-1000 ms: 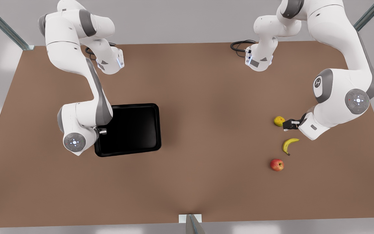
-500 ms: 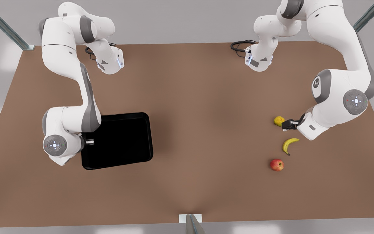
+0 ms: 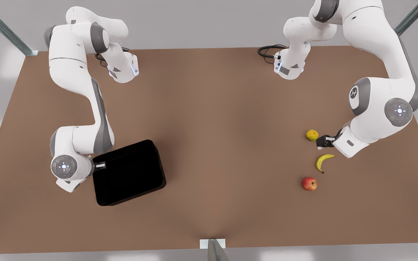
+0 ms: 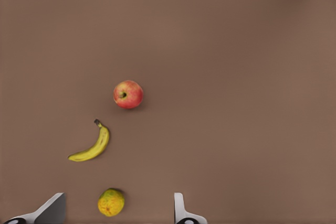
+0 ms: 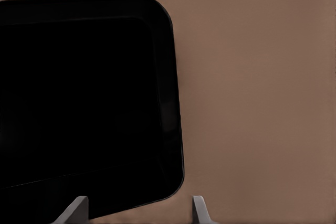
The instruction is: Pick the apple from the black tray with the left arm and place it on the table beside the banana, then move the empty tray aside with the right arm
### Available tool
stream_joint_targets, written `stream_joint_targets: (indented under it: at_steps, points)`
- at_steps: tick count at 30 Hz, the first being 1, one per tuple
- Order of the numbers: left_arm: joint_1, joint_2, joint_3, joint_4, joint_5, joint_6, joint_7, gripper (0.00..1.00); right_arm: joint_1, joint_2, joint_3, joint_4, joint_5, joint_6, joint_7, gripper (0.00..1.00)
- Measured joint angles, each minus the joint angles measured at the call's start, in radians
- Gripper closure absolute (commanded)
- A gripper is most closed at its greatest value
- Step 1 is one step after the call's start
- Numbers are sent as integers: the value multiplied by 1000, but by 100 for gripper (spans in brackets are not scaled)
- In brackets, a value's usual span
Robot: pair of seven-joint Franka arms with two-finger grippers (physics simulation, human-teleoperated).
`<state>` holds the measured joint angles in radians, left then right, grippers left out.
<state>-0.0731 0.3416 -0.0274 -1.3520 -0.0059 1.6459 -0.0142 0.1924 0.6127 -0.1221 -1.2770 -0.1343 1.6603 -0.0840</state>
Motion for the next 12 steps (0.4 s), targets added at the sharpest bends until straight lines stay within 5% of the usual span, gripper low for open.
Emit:
stream_joint_targets:
  at_steps: [6,12]
  points:
    - [-1,0,0,0,3,4,8,0,25,-253,23,-1,83,-123,-6,0]
    - [-1,0,-1,0,4,6,14,0,26,-283,23,-2,113,-242,2,0]
